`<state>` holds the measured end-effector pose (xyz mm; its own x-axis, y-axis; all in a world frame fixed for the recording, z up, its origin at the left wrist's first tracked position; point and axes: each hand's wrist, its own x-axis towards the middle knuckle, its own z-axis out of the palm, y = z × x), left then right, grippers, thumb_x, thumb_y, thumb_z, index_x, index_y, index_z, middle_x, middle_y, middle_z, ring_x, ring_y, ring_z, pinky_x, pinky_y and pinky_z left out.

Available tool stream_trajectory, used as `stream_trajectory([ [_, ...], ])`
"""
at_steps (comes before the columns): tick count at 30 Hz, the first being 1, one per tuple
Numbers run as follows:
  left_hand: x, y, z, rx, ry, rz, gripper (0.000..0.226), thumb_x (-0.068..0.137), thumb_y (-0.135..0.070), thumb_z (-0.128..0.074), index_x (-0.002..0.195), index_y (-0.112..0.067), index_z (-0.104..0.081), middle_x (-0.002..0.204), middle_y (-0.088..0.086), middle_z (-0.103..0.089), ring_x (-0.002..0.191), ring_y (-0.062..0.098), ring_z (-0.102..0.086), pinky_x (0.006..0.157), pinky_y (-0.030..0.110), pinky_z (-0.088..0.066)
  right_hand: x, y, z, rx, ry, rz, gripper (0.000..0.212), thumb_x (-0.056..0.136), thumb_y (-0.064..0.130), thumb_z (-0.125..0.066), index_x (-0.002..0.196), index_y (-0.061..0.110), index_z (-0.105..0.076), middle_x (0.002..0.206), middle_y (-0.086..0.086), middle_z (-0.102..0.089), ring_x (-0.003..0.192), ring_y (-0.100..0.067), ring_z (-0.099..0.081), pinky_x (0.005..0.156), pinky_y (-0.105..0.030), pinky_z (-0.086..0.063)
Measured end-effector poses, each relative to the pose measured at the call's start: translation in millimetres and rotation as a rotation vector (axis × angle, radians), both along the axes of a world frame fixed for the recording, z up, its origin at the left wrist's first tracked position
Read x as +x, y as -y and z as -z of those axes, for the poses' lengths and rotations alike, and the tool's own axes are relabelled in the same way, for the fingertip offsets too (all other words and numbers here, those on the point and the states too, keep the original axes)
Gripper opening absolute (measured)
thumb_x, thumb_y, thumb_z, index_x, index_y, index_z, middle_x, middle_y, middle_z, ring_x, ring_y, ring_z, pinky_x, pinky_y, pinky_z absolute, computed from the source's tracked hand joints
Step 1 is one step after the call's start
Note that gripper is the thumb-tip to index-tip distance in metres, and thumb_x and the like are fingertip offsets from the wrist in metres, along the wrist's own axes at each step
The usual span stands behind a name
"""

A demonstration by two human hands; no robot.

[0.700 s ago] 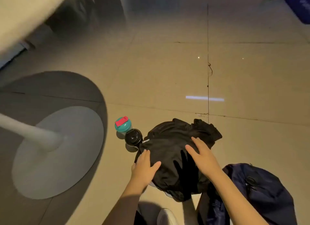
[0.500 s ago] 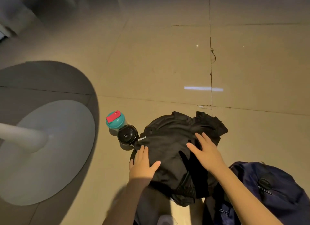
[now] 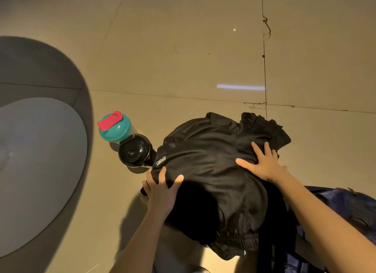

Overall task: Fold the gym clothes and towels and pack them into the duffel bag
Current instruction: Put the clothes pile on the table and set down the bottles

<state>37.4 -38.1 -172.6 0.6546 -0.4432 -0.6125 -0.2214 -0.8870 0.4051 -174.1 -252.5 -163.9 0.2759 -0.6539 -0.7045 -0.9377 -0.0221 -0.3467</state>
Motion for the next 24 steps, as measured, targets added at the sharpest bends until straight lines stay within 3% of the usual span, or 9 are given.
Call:
stream_trajectory([
  [5,-6.7,-5.1,12.0,-0.083,-0.194,-0.088,0.071,0.088,-0.06,-0.046,0.148,-0.043,-0.01,0.159,0.008,0.004,0.146,0.029,0.001,0.116,0.048,-0.009,-3.7,-26.5,19.2,0.188,0.216,0.132,0.114,0.054,0.083,-0.046,0.15,0.037,-0.004,0.159,-0.002,0.007,0.146,-0.024,0.004,0.118,-0.049,-0.006],
  [8,-8.2,-7.4,11.6,-0.081,-0.147,0.056,0.063,0.095,-0.053,-0.037,0.149,-0.038,-0.008,0.159,0.006,-0.005,0.146,0.029,-0.002,0.117,0.044,-0.009,-5.9,-35.6,12.5,0.257,0.316,0.179,0.108,0.061,0.078,-0.048,0.15,0.035,-0.004,0.159,0.003,-0.001,0.146,-0.018,-0.003,0.119,-0.042,-0.01],
  [10,-8.0,-6.6,8.3,-0.109,-0.157,0.131,0.058,0.098,-0.051,-0.031,0.15,-0.033,-0.012,0.159,0.003,-0.008,0.145,0.03,-0.007,0.117,0.046,-0.01,-5.6,-40.8,5.0,0.327,0.379,0.214,0.091,0.077,0.067,-0.047,0.15,0.035,-0.003,0.156,0.007,-0.014,0.143,-0.016,-0.019,0.113,-0.032,-0.02],
  [12,-7.2,-3.9,3.5,-0.143,-0.282,0.109,0.073,0.088,-0.071,-0.028,0.15,-0.035,-0.013,0.16,0.0,-0.007,0.145,0.03,-0.009,0.117,0.049,-0.011,-5.5,-47.6,-0.1,0.363,0.423,0.214,0.09,0.076,0.067,-0.045,0.15,0.037,-0.004,0.152,0.009,-0.025,0.135,-0.013,-0.033,0.107,-0.026,-0.027],
  [14,-8.0,-0.8,-0.9,-0.188,-0.433,-0.063,0.101,0.062,-0.093,-0.027,0.148,-0.044,-0.009,0.159,-0.004,-0.01,0.145,0.027,-0.012,0.117,0.051,-0.013,-2.4,-55.7,-3.8,0.375,0.442,0.227,0.091,0.073,0.068,-0.046,0.15,0.038,-0.007,0.147,0.013,-0.033,0.127,-0.009,-0.04,0.103,-0.023,-0.032],
  [17,-11.7,0.4,-3.6,-0.25,-0.634,-0.237,0.101,0.062,-0.092,-0.035,0.148,-0.046,-0.008,0.158,-0.005,-0.014,0.144,0.023,-0.018,0.116,0.047,-0.017,5.4,-71.2,-5.2,0.383,0.5,0.277,0.071,0.087,0.053,-0.048,0.148,0.038,-0.013,0.129,0.018,-0.041,0.105,0.004,-0.046,0.081,-0.009,-0.036],
  [18,-14.3,0.1,-5.5,-0.272,-0.683,-0.257,0.097,0.066,-0.086,-0.036,0.148,-0.043,-0.008,0.158,-0.005,-0.014,0.144,0.022,-0.019,0.116,0.045,-0.018,8.8,-76.7,-5.3,0.394,0.521,0.293,0.07,0.087,0.052,-0.05,0.147,0.039,-0.016,0.127,0.019,-0.042,0.099,0.009,-0.045,0.079,-0.008,-0.036],
  [21,-20.8,0.6,-7.1,-0.304,-0.72,-0.27,0.089,0.075,-0.076,-0.034,0.15,-0.036,-0.007,0.158,-0.003,-0.013,0.144,0.023,-0.017,0.113,0.043,-0.019,15.4,-91.5,-0.1,0.412,0.552,0.355,0.079,0.076,0.06,-0.054,0.145,0.038,-0.022,0.133,0.017,-0.044,0.097,0.014,-0.044,0.09,-0.018,-0.033],
  [24,-22.3,-6.8,3.1,-0.296,-0.752,-0.321,0.101,0.068,-0.085,-0.042,0.15,-0.035,-0.01,0.158,0.0,-0.016,0.143,0.025,-0.02,0.116,0.048,-0.018,18.2,-99.6,5.8,0.37,0.517,0.372,0.061,0.089,0.044,-0.052,0.143,0.031,-0.027,0.124,0.017,-0.046,0.095,0.01,-0.045,0.092,-0.02,-0.031],
])
